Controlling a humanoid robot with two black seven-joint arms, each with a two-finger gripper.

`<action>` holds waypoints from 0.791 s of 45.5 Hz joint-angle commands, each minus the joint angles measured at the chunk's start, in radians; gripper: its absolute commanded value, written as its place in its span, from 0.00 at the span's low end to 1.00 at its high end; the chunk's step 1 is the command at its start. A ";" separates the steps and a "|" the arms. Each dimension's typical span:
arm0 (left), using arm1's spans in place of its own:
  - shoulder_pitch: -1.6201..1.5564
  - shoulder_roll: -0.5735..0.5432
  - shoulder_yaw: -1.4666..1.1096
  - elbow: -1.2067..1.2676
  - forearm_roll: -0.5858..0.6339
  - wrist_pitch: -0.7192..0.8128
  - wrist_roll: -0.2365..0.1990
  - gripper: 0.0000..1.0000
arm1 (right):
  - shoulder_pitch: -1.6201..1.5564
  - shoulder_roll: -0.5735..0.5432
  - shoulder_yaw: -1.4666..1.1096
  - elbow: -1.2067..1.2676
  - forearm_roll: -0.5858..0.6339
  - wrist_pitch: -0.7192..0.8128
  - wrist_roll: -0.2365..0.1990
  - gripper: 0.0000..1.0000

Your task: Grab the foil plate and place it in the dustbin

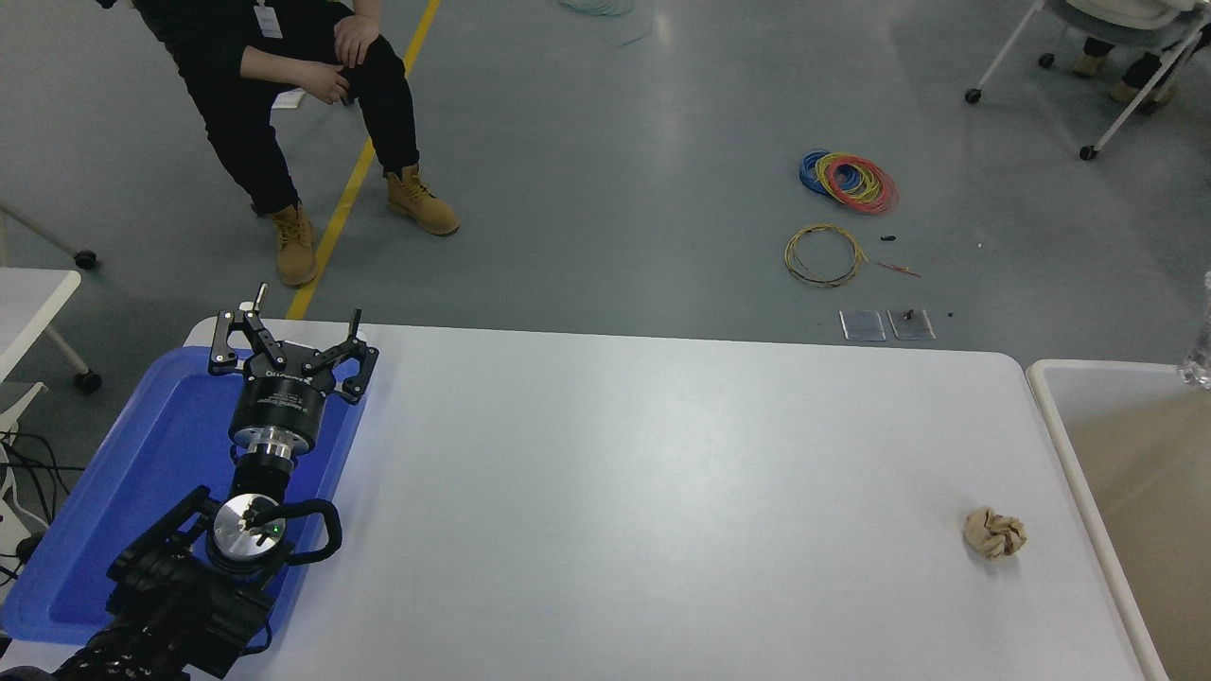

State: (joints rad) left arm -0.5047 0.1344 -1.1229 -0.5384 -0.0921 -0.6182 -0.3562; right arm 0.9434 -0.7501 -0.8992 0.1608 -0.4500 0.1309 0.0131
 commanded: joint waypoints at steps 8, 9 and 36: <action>0.000 0.001 0.000 0.000 0.000 0.000 -0.001 1.00 | -0.236 0.078 0.163 -0.069 0.007 -0.097 -0.005 0.00; 0.000 0.001 0.000 0.000 0.000 0.000 0.000 1.00 | -0.245 0.081 0.172 -0.069 0.005 -0.100 -0.005 0.00; 0.000 0.001 0.000 0.000 0.000 0.000 0.000 1.00 | -0.359 0.149 0.270 -0.069 0.005 -0.152 -0.005 0.00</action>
State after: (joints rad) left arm -0.5047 0.1345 -1.1229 -0.5384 -0.0921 -0.6182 -0.3569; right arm 0.6136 -0.6225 -0.6506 0.0935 -0.4447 -0.0064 0.0079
